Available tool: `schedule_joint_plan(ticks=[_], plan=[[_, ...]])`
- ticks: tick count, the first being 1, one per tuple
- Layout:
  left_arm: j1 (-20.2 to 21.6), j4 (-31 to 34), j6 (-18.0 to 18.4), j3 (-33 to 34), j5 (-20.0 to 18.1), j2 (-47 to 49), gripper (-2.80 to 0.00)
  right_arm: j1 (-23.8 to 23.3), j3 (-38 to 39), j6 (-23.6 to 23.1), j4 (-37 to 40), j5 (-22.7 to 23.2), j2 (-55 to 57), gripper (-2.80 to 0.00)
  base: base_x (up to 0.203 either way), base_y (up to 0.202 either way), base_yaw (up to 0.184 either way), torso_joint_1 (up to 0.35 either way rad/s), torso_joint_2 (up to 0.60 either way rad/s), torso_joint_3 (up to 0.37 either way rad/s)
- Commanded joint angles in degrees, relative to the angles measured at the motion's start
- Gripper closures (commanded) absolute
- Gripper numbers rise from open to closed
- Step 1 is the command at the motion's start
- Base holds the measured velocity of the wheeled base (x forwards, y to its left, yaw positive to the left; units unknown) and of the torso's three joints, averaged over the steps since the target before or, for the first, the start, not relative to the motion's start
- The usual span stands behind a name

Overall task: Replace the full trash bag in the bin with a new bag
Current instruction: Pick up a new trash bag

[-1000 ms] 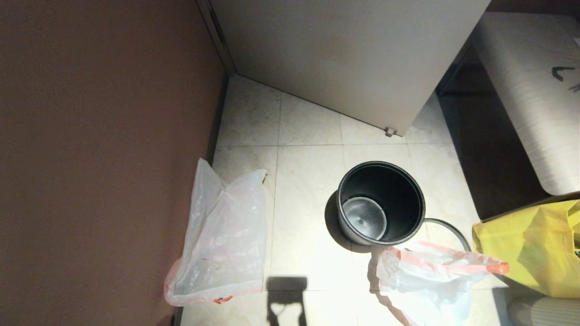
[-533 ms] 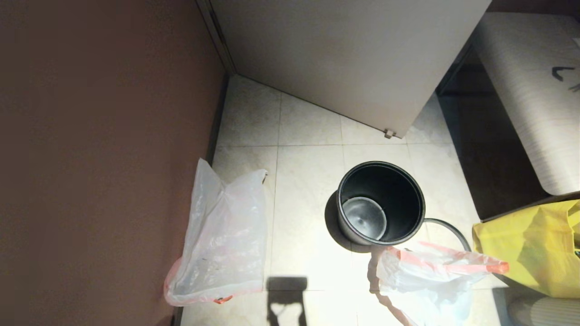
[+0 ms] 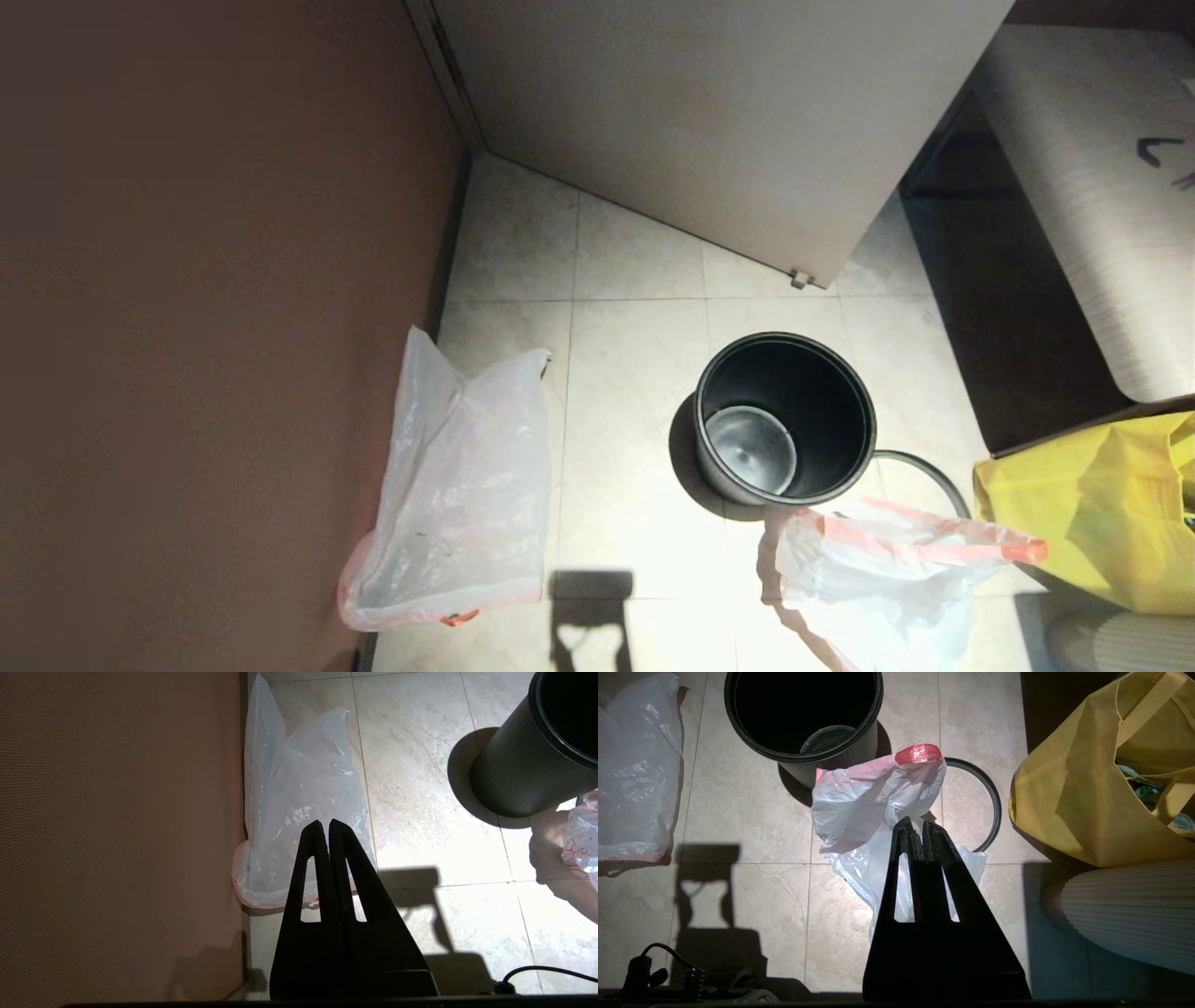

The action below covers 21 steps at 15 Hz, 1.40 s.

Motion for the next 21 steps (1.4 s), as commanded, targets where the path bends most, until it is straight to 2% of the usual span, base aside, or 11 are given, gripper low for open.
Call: schedule_joint_plan(ticks=[1, 21], plan=[[0.02, -0.01, 0.02, 0.0, -0.01, -0.1, 0.0, 0.02, 0.0, -0.01, 0.08, -0.01, 0.07, 0.0, 0.0, 0.0, 0.0, 0.0, 0.0, 0.0], [0.02, -0.01, 0.02, 0.0, -0.01, -0.1, 0.0, 0.02, 0.0, -0.01, 0.0, -0.01, 0.07, 0.0, 0.0, 0.0, 0.0, 0.0, 0.0, 0.0]])
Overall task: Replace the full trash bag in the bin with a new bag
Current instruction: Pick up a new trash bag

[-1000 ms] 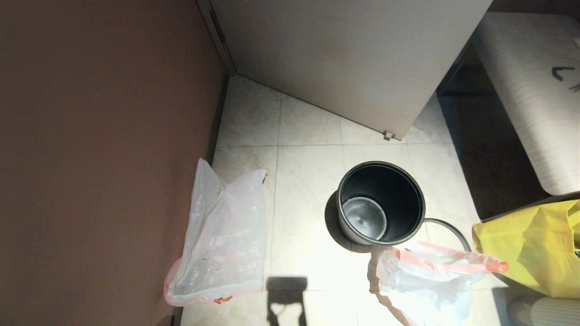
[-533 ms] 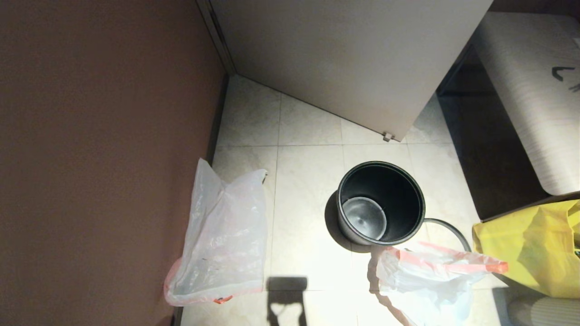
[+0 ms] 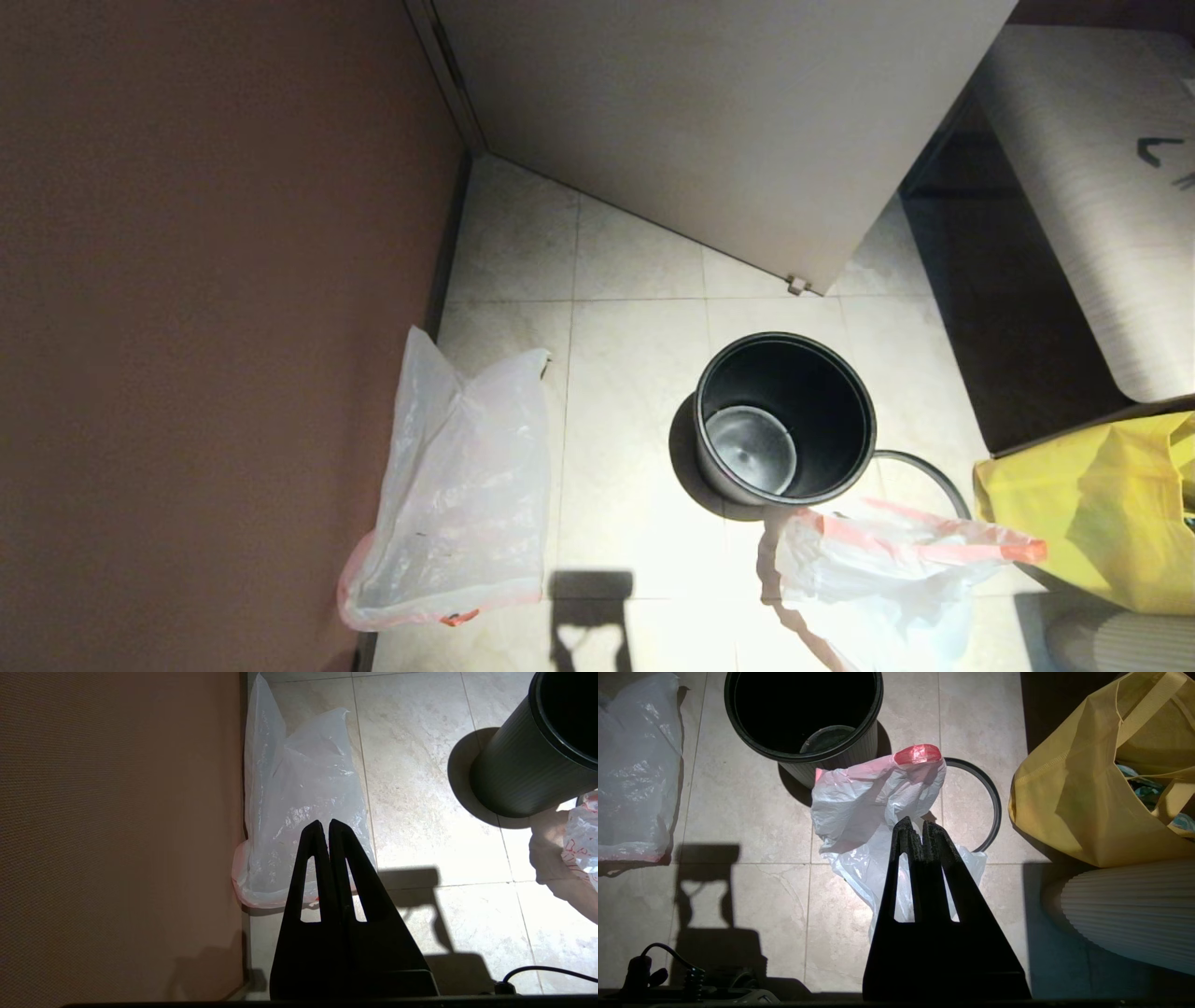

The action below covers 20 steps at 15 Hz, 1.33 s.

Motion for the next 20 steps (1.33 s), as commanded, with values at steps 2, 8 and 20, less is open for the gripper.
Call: schedule_joint_plan(ticks=[2, 8, 20], plan=[[0.02, 0.01, 0.03, 0.0, -0.02, -0.1, 0.0, 0.02, 0.0, -0.01, -0.01, 0.01, 0.07, 0.0, 0.0, 0.0, 0.0, 0.0, 0.0, 0.0], [0.02, 0.01, 0.03, 0.0, -0.02, -0.1, 0.0, 0.02, 0.0, -0.01, 0.04, 0.01, 0.07, 0.0, 0.0, 0.0, 0.0, 0.0, 0.0, 0.0], [0.02, 0.24, 1.34, -0.18, -0.3, -0.1, 0.0, 0.02, 0.0, -0.01, 0.03, 0.01, 0.07, 0.0, 0.0, 0.0, 0.0, 0.0, 0.0, 0.0]])
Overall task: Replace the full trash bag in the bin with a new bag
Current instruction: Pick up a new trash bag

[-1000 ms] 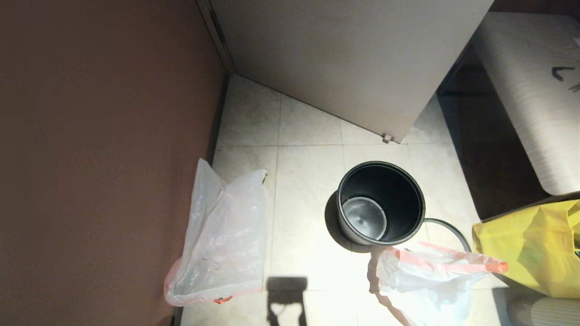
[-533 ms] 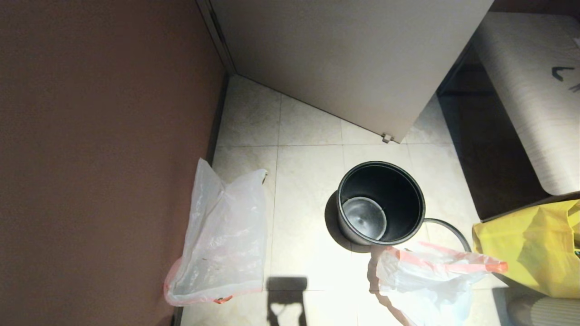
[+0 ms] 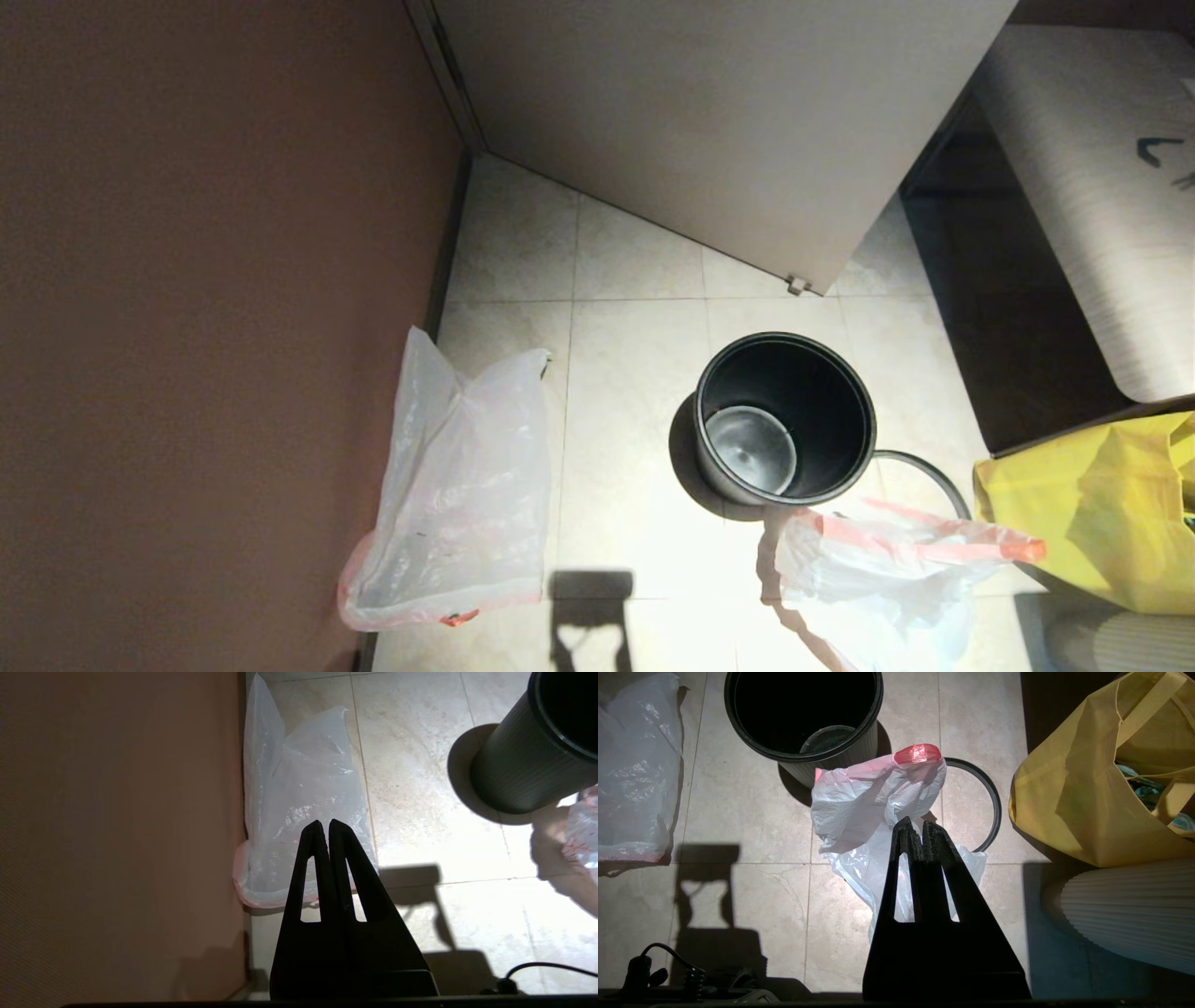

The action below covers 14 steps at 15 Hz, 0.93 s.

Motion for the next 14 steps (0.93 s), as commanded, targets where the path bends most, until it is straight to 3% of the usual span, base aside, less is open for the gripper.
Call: schedule_joint_plan(ticks=[1, 4, 8, 14], plan=[[0.02, -0.29, 1.75, 0.04, -0.01, -0.1, 0.0, 0.02, 0.0, -0.01, -0.03, 0.01, 0.07, 0.0, 0.0, 0.0, 0.0, 0.0, 0.0, 0.0], [-0.27, -0.04, 1.05, -3.97, -0.48, 0.47, 0.0, 0.02, 0.0, -0.01, -0.03, 0.01, 0.07, 0.0, 0.0, 0.0, 0.0, 0.0, 0.0, 0.0], [-0.35, 0.52, 2.02, -11.17, -6.1, 11.77, 0.0, 0.02, 0.0, -0.01, 0.01, 0.01, 0.07, 0.0, 0.0, 0.0, 0.0, 0.0, 0.0, 0.0], [-0.48, 0.21, 12.53, -15.35, -11.65, 34.99, 0.0, 0.02, 0.0, -0.01, -0.01, 0.01, 0.07, 0.0, 0.0, 0.0, 0.0, 0.0, 0.0, 0.0]])
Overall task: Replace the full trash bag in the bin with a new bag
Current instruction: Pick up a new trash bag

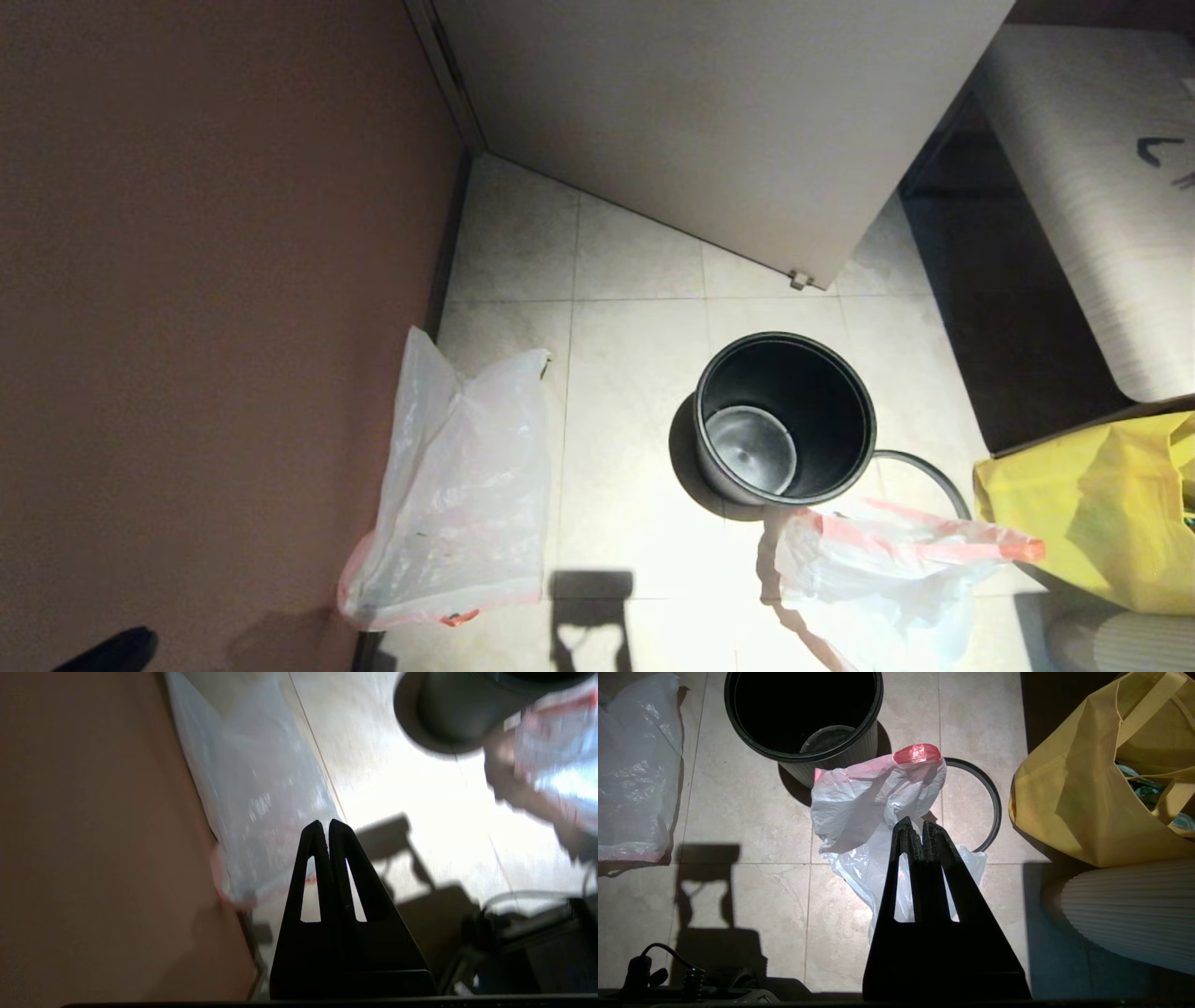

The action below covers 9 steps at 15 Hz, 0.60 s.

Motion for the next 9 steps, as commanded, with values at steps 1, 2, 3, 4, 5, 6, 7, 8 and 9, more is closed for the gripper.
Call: schedule_joint_plan(ticks=[1, 2, 3, 4, 5, 6, 7, 8, 9], plan=[[-0.24, -0.22, 1.91, -0.66, -0.8, 11.71, 0.0, 0.02, 0.0, -0.01, 0.01, 0.0, 0.07, 0.0, 0.0, 0.0, 0.0, 0.0, 0.0, 0.0], [-0.48, -0.35, 2.21, -0.72, -1.11, 14.21, 0.0, 0.02, 0.0, -0.01, 0.0, 0.0, 0.07, 0.0, 0.0, 0.0, 0.0, 0.0, 0.0, 0.0], [-0.88, -0.45, 2.34, -0.75, -1.3, 16.78, 0.0, 0.02, 0.0, -0.01, 0.0, 0.0, 0.07, 0.0, 0.0, 0.0, 0.0, 0.0, 0.0, 0.0], [-1.45, -0.64, 2.33, -0.77, -1.4, 19.23, 0.0, 0.02, 0.0, -0.01, 0.0, 0.0, 0.07, 0.0, 0.0, 0.0, 0.0, 0.0, 0.0, 0.0], [-2.05, -1.3, 2.28, -0.78, -1.44, 21.52, 0.0, 0.02, 0.0, -0.01, 0.05, 0.0, 0.07, 0.0, 0.0, 0.0, 0.0, 0.0, 0.0, 0.0], [-2.68, -2.3, 2.22, -0.78, -1.44, 23.73, 0.0, 0.02, 0.0, -0.01, 0.01, 0.0, 0.07, 0.0, 0.0, 0.0, 0.0, 0.0, 0.0, 0.0], [-3.34, -3.75, 2.2, -0.78, -1.39, 26.66, 0.0, 0.02, 0.0, -0.01, 0.0, 0.0, 0.07, 0.0, 0.0, 0.0, 0.0, 0.0, 0.0, 0.0], [-3.75, -5.46, 2.22, -0.79, -1.34, 29.76, 0.0, 0.02, 0.0, -0.01, 0.0, 0.0, 0.07, 0.0, 0.0, 0.0, 0.0, 0.0, 0.0, 0.0], [-3.98, -7.25, 2.28, -0.79, -1.26, 32.8, 0.0, 0.02, 0.0, -0.01, 0.0, 0.0, 0.07, 0.0, 0.0, 0.0, 0.0, 0.0, 0.0, 0.0]])
